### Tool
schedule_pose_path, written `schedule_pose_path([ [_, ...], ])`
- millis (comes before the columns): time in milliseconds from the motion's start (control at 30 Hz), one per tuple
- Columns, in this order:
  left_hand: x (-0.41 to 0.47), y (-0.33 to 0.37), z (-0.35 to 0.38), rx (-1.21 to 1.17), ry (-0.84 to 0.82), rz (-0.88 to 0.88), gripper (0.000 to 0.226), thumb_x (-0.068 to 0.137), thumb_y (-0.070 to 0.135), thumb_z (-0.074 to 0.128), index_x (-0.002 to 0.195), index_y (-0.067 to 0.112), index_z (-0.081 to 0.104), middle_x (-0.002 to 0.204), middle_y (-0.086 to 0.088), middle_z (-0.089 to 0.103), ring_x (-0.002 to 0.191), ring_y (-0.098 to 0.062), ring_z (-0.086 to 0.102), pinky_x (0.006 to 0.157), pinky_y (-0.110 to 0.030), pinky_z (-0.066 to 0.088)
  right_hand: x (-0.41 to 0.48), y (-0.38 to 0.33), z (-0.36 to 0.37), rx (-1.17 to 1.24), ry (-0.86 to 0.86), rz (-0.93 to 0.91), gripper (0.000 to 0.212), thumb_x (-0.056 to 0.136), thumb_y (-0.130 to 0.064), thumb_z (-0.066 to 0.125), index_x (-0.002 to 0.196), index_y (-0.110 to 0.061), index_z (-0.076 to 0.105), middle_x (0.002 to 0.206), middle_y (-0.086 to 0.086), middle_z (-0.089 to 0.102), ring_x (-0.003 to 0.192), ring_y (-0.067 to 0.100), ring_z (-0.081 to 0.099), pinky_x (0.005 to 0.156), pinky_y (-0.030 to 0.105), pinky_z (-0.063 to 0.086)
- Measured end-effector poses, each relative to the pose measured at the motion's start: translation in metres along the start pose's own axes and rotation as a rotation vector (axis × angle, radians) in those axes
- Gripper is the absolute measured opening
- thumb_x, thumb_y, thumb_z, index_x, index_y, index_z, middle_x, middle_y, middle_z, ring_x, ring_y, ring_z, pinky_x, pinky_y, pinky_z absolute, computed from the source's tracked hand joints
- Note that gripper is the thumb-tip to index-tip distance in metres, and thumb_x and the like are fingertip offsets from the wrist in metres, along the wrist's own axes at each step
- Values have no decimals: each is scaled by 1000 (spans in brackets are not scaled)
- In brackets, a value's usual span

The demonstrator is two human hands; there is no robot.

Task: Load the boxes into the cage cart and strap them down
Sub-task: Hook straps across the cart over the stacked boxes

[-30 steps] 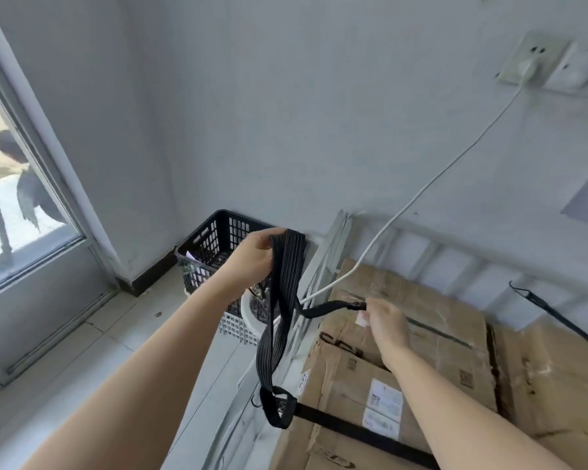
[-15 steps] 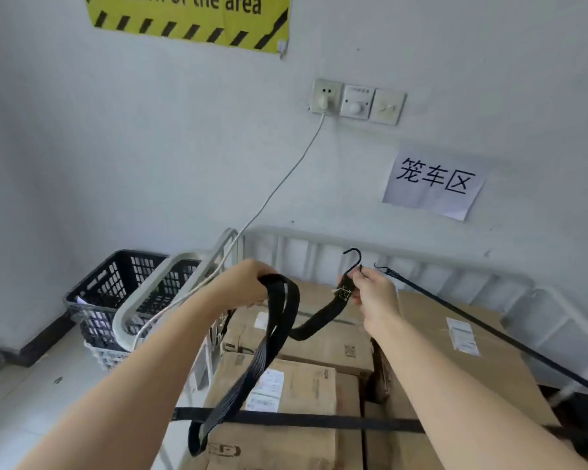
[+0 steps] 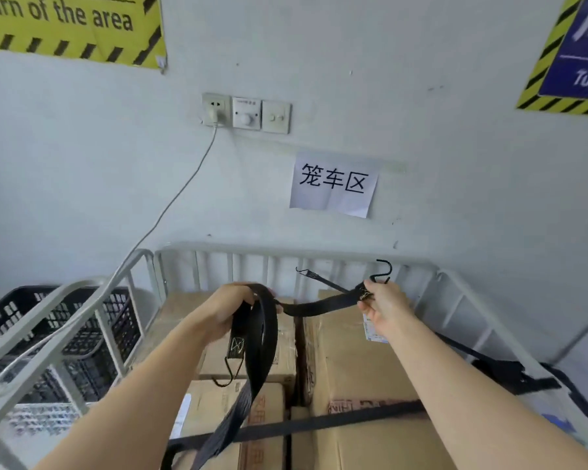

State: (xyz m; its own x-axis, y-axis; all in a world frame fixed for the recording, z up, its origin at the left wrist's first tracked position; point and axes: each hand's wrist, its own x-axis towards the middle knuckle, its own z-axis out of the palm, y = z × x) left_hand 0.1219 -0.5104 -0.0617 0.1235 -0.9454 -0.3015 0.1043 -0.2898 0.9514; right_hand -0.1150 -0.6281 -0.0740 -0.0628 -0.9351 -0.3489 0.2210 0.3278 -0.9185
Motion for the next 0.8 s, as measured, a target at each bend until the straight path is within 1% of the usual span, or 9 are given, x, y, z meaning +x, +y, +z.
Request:
schedule_pose_path([
  [33, 10, 2, 5, -8, -32, -8, 33, 95, 1, 34, 109, -1, 63, 101, -21, 72, 94, -30, 69, 85, -37, 54, 9, -2, -7, -15, 1, -11, 19, 97, 0, 51, 83, -13, 51, 82, 8, 56, 64, 16, 52, 49, 23, 47],
  [100, 30, 7, 18, 6, -39, -4, 30, 99, 11, 40, 107, 3, 67, 102, -20, 72, 73, -21, 69, 62, -25, 53, 23, -7, -21, -44, 34, -35, 23, 96, 4, 51, 81, -14, 52, 84, 8, 55, 64, 14, 50, 46, 21, 45],
  [200, 65, 12, 40, 80, -20, 68, 19, 97, 11, 53, 99, 5, 71, 101, -27, 70, 52, -15, 54, 44, -21, 41, 40, -17, -40, -9, 119, -54, 22, 95, 3, 54, 78, -10, 54, 77, 7, 55, 59, 14, 47, 37, 15, 40],
  [367, 111, 13, 77, 127, -83, 112, 15, 95, -3, 54, 106, -3, 64, 86, -22, 73, 43, -14, 49, 38, -18, 37, 67, -28, -72, -3, 191, -53, 17, 99, -6, 52, 82, -10, 52, 80, 8, 64, 67, 19, 65, 35, 14, 34],
  [500, 145, 6, 107, 210, -107, 120, 18, 91, -6, 58, 106, 2, 65, 87, -20, 74, 76, -25, 64, 41, -16, 40, 99, -30, -101, 20, 258, 0, 18, 100, -5, 47, 84, -9, 51, 77, 10, 59, 57, 14, 50, 51, 22, 40],
  [567, 162, 4, 128, 232, -127, 125, 19, 91, -4, 60, 107, 5, 63, 88, -19, 74, 63, -13, 68, 42, -14, 40, 121, -31, -118, 49, 275, 31, 22, 100, -2, 44, 82, -11, 52, 77, 10, 59, 57, 13, 45, 50, 21, 40],
  [633, 178, 0, 151, 261, -145, 118, 20, 91, -3, 60, 109, 6, 62, 86, -18, 73, 46, -5, 58, 41, -17, 37, 143, -31, -137, 68, 290, 57, 20, 100, -2, 44, 86, -11, 55, 80, 10, 61, 58, 13, 49, 40, 17, 39],
  [700, 200, -7, 173, 296, -151, 116, 21, 91, -2, 60, 110, 6, 63, 81, -13, 75, 45, -4, 56, 42, -18, 36, 166, -30, -157, 81, 301, 74, 16, 101, -3, 46, 89, -8, 56, 83, 12, 64, 62, 17, 58, 36, 17, 38],
  [800, 231, -17, 209, 325, -140, 95, 22, 91, -2, 61, 111, 4, 65, 81, -11, 75, 52, -3, 60, 43, -17, 37, 201, -29, -184, 80, 297, 126, 14, 100, -3, 47, 91, -8, 56, 82, 14, 67, 67, 20, 64, 47, 21, 37],
])
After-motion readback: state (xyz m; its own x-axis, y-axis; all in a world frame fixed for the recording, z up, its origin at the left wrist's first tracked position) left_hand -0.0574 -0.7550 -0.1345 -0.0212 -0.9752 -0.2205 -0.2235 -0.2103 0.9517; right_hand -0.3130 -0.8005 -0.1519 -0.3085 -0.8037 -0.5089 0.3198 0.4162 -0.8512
